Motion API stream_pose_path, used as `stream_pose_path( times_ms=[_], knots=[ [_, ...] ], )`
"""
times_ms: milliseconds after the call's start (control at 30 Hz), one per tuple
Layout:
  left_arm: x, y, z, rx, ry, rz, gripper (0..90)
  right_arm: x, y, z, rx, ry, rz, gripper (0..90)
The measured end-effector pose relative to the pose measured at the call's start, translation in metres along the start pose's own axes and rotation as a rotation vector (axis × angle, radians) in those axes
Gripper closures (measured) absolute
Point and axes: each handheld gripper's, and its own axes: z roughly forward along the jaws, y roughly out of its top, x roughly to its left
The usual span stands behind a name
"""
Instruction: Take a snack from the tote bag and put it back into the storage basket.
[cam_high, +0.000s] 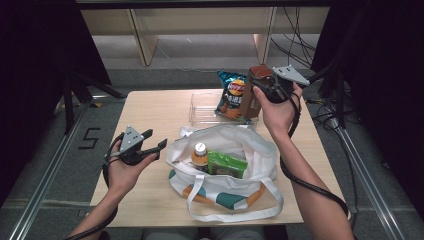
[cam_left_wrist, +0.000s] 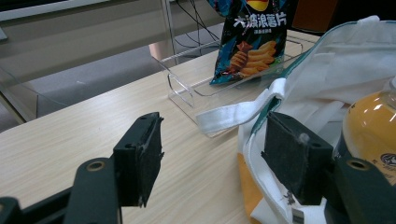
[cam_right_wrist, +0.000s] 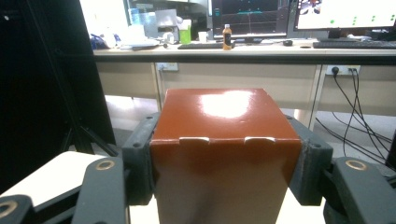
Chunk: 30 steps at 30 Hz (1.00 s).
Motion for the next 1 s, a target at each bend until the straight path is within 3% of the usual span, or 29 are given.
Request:
stream_pose_path(
  times_ms=[1000],
  knots=[
    [0.0, -0.001, 0.001, -0.007, -0.007, 0.002, 36.2, -0.003, -0.013, 0.019, 0.029, -0.044, -0.011, 39.4]
  ],
)
